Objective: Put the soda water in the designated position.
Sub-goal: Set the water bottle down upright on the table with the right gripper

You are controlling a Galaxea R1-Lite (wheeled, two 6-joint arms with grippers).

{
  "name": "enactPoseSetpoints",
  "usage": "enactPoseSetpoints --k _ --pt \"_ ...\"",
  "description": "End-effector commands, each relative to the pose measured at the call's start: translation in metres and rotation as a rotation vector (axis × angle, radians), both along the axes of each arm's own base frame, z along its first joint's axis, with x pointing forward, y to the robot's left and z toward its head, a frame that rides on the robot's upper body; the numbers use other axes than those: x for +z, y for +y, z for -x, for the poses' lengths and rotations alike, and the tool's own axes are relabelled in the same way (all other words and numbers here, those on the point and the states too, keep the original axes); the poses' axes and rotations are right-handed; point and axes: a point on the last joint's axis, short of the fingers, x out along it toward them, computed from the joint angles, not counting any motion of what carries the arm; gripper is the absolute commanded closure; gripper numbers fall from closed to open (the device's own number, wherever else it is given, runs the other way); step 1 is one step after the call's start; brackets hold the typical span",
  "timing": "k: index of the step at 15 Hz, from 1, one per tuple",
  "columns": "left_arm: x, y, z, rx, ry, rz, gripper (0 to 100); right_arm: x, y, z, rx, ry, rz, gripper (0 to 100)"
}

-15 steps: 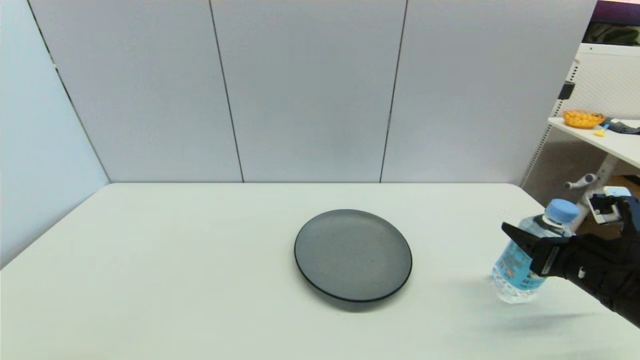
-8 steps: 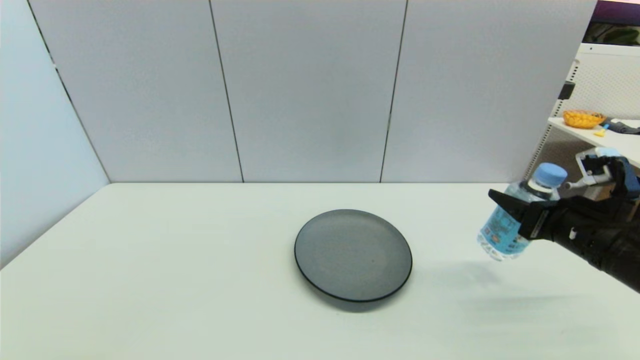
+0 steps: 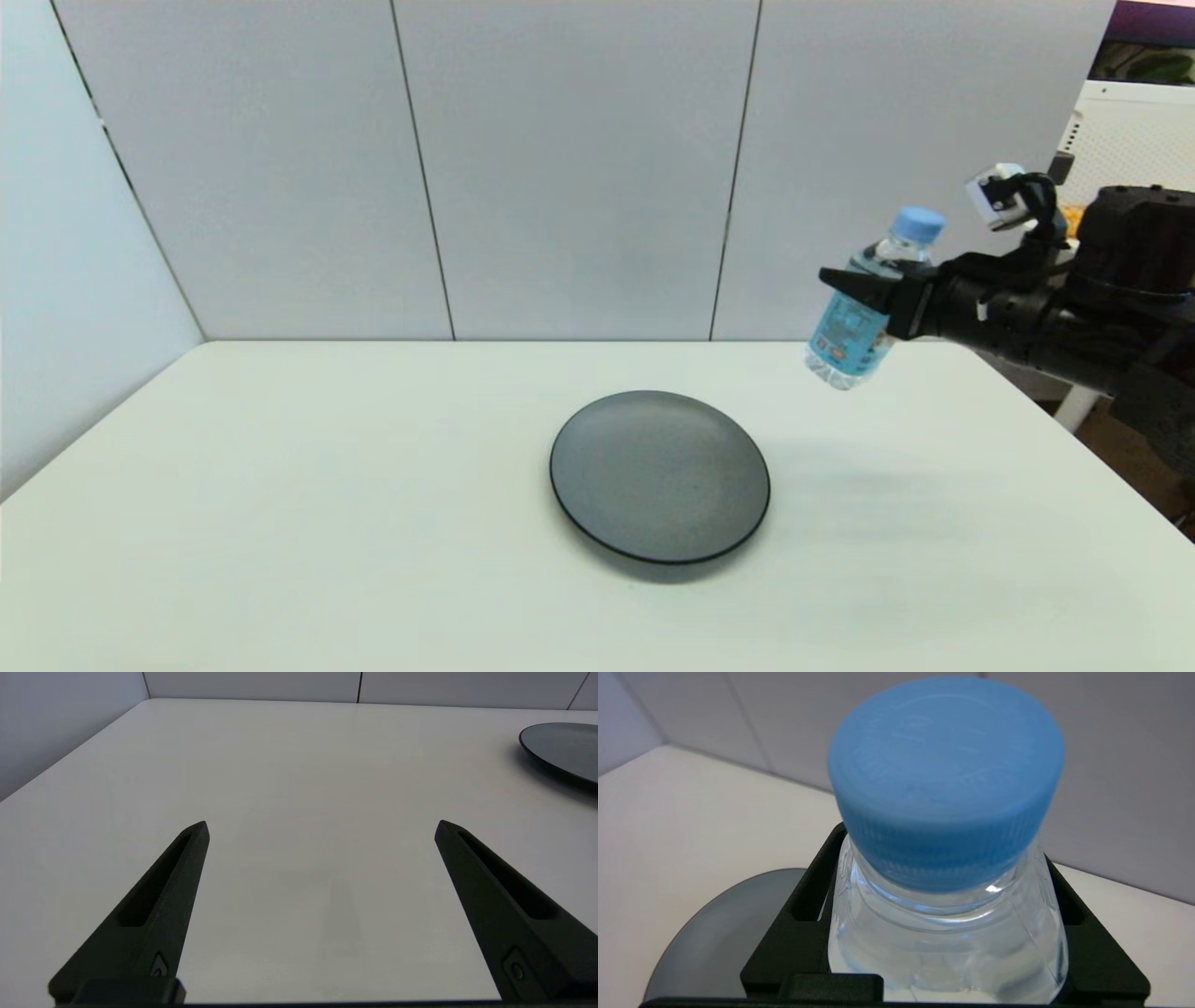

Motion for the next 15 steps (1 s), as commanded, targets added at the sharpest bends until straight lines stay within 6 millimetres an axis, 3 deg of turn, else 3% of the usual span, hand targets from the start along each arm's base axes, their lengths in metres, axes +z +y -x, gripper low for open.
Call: enactPoseSetpoints --k 1,10,15 --pt "0.0 0.0 0.0 0.0 0.0 0.0 0 -0.006 0.03 -0.038 0.124 0.023 0.021 100" --pt "0.0 0.0 0.0 0.0 0.0 0.0 0 -0.025 0.087 -0.09 0.308 0.08 0.105 100" --pt "0.0 0.0 0.0 0.0 0.0 0.0 0 -0.031 0.101 -0.117 0.322 0.092 0.107 100"
